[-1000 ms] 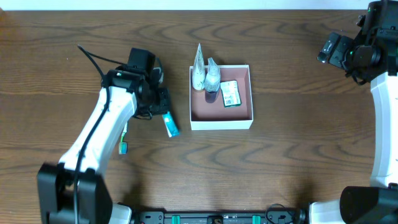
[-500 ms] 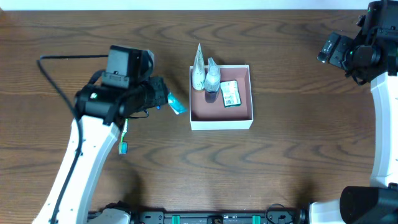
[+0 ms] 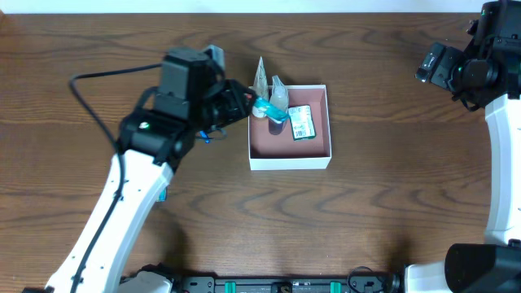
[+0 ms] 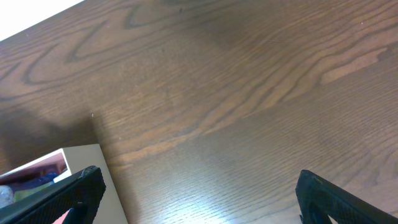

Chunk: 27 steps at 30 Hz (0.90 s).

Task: Pack container
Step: 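Carry the toothpaste tube with the left gripper and lower it into the box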

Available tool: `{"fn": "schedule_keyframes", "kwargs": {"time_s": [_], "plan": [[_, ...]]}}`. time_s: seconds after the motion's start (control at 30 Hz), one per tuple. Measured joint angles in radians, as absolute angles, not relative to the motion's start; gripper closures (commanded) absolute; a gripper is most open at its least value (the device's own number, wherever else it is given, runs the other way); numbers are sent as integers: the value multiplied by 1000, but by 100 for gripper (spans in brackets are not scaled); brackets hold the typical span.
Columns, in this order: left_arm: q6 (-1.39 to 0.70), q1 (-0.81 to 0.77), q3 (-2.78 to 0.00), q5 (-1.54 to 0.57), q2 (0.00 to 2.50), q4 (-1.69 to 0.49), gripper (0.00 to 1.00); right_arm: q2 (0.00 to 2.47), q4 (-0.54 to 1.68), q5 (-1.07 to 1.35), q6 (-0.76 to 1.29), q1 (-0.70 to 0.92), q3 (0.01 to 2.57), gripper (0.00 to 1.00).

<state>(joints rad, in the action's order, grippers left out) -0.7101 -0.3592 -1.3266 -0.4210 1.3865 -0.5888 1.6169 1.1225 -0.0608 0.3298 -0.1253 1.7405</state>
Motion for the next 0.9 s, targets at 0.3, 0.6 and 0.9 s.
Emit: {"fn": "schedule_keyframes", "kwargs": {"time_s": [0.3, 0.6, 0.9], "plan": [[-881, -451, -1327, -426, 1516, -519, 55, 1617, 1123, -61, 330, -125, 1740, 1], [-917, -469, -1327, -445, 1523, -489, 45, 1617, 1122, -61, 330, -125, 1740, 1], [-888, -463, -1327, -455, 1520, -490, 44, 1617, 1122, -61, 330, -125, 1740, 1]]}}
